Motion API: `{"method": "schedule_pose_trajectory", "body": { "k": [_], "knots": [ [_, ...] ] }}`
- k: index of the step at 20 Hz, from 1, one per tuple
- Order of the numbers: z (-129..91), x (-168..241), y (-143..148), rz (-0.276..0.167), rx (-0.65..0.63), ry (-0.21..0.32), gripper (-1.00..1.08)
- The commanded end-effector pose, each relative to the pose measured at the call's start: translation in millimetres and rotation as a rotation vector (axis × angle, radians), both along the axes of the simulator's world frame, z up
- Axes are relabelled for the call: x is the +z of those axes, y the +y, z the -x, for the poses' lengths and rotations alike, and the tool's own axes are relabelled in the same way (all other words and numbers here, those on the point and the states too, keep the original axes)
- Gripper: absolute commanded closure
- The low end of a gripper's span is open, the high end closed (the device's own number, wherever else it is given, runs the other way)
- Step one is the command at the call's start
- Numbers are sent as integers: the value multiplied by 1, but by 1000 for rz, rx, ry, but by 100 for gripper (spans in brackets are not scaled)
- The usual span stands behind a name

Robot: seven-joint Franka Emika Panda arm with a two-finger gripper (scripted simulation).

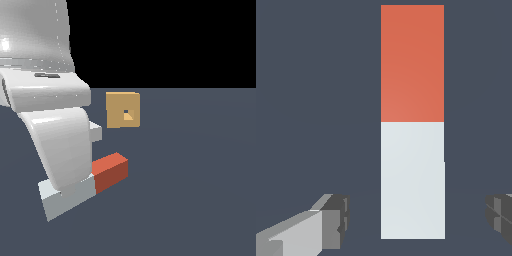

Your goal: Insert the peg into the horizontal hole in a box.

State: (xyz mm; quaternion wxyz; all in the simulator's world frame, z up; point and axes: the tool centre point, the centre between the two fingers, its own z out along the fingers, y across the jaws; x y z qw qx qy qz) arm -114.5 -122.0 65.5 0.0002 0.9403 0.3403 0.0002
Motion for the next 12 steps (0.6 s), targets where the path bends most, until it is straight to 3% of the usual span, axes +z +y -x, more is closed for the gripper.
{"method": "schedule_pose_trajectory", "body": {
  "k": [1,12],
  "knots": [
    [1,-8,0,0,0,1,-92],
    [0,-43,0,-1,1,1,-92]
  ]
}}
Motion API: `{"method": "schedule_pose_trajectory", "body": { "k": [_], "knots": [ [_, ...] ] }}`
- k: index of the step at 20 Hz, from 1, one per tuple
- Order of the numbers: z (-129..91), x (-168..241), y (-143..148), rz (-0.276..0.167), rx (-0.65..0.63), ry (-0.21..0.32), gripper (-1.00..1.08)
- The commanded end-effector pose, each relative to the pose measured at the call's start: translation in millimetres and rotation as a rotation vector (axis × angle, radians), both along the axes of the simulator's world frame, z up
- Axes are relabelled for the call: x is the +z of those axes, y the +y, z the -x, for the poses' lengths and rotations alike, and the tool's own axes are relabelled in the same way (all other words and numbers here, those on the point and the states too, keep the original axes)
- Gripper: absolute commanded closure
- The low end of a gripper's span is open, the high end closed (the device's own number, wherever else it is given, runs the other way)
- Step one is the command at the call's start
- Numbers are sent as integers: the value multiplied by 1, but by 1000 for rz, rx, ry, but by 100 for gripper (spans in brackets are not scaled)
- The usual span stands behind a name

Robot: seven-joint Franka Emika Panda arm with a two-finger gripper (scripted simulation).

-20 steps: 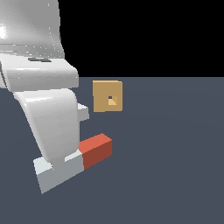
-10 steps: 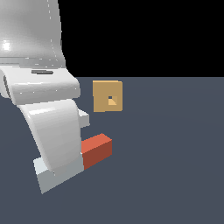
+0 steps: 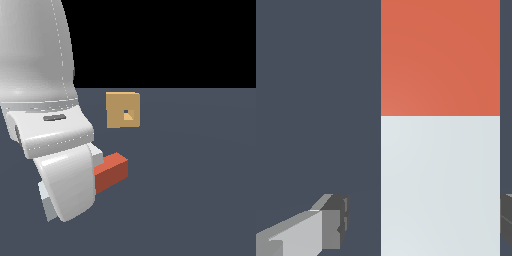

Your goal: Insert the peg into the horizontal hole in a box.

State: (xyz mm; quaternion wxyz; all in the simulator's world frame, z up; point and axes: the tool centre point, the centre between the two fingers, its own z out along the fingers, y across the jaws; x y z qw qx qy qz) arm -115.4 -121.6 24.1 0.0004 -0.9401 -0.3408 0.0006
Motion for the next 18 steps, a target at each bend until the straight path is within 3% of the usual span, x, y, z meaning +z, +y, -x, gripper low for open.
{"method": "schedule_pose_trajectory", "body": {
  "k": [1,2,18],
  "knots": [
    [-1,-2,0,0,0,-1,-92],
    [-1,-2,0,0,0,-1,108],
    [-10,0,6,1,34,-2,108]
  ]
}}
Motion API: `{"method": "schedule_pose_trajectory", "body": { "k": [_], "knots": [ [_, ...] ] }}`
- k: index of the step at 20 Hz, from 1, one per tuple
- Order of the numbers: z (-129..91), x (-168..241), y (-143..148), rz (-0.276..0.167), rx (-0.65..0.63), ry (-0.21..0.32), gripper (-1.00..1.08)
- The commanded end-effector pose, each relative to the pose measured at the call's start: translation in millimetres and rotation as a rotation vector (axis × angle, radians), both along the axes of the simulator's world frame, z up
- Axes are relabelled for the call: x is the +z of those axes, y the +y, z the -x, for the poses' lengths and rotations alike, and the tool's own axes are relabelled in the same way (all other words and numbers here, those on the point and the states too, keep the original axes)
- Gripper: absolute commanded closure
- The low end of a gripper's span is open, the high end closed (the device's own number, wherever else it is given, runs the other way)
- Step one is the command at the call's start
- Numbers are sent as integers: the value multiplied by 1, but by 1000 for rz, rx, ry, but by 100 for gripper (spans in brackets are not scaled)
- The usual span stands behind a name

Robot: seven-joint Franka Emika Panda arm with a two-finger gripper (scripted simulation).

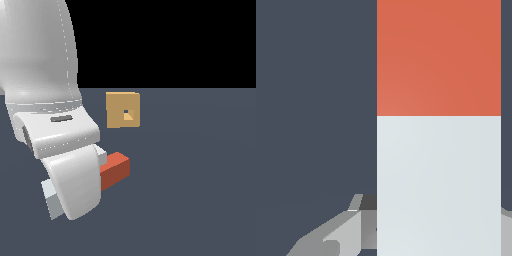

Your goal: Insert the peg into the horizontal hole in a box.

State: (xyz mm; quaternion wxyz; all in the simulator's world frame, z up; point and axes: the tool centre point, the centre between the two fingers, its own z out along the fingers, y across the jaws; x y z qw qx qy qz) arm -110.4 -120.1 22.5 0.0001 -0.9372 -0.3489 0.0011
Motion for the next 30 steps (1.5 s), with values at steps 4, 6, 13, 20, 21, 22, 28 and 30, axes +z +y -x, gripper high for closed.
{"method": "schedule_pose_trajectory", "body": {
  "k": [4,6,13,20,21,22,28,30],
  "knots": [
    [-20,4,16,0,76,-2,108],
    [-31,5,25,1,117,-2,108],
    [-79,13,77,2,331,-2,108],
    [-123,24,161,2,617,-2,108],
    [-127,25,174,1,656,-2,108],
    [-130,27,186,1,693,-2,108],
    [-141,34,251,0,890,-2,108],
    [-141,36,269,0,945,-2,108]
  ]
}}
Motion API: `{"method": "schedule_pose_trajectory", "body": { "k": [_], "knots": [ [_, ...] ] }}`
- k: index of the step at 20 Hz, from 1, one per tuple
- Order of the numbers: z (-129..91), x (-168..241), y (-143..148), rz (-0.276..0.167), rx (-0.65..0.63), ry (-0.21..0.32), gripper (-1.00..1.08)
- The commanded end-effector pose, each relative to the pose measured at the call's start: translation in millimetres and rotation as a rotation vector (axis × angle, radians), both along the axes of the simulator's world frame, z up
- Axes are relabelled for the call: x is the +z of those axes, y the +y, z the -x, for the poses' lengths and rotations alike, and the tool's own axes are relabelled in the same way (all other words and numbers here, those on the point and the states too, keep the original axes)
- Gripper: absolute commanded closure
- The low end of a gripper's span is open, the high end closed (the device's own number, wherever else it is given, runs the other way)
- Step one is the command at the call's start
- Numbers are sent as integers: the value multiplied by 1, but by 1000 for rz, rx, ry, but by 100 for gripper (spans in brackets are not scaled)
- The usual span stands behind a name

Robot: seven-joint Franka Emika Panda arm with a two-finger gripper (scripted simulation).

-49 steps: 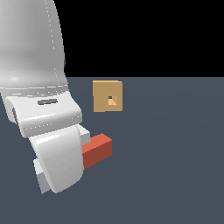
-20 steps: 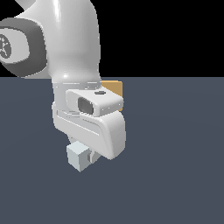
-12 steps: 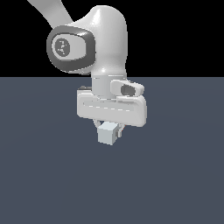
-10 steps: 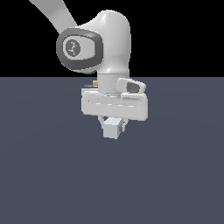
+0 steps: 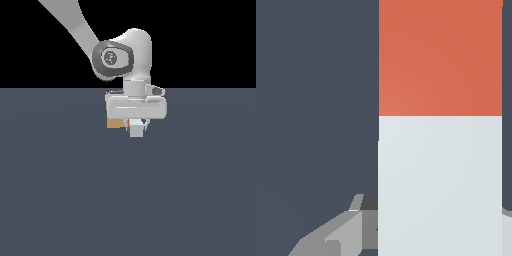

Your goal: Insert the peg into the horizontal hole in a box.

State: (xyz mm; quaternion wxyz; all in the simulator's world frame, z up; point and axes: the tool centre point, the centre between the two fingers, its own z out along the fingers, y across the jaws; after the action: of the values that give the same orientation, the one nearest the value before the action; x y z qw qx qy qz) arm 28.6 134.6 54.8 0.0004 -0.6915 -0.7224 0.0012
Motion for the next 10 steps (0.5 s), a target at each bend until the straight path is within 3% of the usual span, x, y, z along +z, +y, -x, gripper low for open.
{"method": "schedule_pose_trajectory", "body": {
  "k": [1,5,10],
  "knots": [
    [-1,4,22,-1,67,-3,108],
    [1,6,43,-1,129,-2,108],
    [1,6,42,-1,128,-2,108]
  ]
}}
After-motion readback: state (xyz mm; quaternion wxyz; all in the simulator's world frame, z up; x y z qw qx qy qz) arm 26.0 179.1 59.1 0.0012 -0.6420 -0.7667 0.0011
